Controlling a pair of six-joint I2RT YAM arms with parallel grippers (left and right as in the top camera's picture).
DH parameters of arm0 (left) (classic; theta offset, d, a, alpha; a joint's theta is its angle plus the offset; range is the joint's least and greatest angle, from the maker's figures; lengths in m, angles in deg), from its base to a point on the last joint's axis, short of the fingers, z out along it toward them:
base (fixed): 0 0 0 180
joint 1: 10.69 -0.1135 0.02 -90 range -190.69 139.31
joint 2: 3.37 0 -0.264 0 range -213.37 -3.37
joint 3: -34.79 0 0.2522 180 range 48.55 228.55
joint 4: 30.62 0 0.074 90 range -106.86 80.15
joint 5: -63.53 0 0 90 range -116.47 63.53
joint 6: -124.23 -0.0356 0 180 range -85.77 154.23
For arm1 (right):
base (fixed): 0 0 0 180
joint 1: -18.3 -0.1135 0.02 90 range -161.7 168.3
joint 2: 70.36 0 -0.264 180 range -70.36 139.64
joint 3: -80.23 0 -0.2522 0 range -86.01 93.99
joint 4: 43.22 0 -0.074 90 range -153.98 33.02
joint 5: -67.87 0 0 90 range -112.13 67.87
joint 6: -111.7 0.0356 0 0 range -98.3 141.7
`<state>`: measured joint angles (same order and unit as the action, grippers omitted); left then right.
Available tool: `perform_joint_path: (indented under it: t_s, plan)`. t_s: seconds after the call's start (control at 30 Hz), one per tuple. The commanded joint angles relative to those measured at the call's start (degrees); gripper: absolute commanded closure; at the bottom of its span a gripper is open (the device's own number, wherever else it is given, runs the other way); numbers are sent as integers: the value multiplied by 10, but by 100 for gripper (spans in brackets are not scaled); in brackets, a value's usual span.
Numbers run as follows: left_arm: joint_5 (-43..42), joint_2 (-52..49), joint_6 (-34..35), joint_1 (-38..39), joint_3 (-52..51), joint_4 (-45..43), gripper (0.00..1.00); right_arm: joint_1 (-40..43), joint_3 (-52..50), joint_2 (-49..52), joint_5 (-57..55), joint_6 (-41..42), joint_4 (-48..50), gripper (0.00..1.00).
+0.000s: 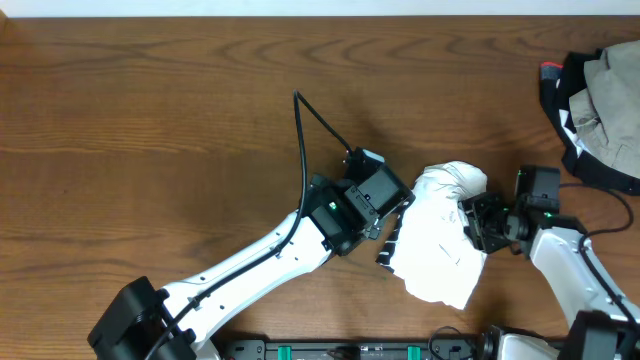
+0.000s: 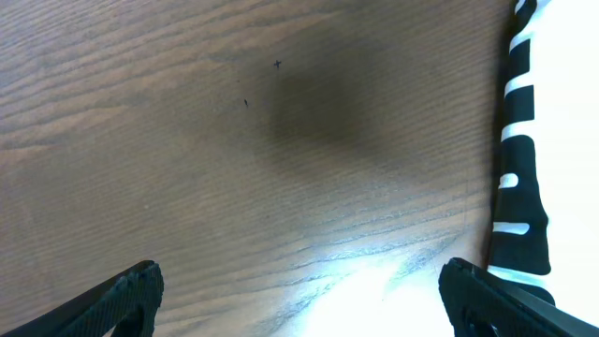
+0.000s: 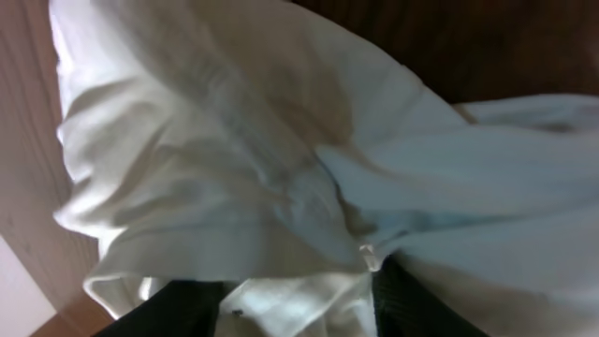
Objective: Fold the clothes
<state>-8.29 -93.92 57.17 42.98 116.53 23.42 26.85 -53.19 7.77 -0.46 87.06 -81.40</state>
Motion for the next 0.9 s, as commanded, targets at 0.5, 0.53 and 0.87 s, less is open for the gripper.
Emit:
perform_joint_path:
  t_s: [0.5, 0.53, 0.87]
  plan:
    - [1, 12, 7, -2, -2, 2, 4, -3, -2, 2, 2, -31, 20, 86]
    - [1, 12, 7, -2, -2, 2, 4, -3, -2, 1, -1, -31, 16, 88]
    - [1, 12, 7, -2, -2, 6, 4, -3, 23, 1, -72, -92, -57, 99]
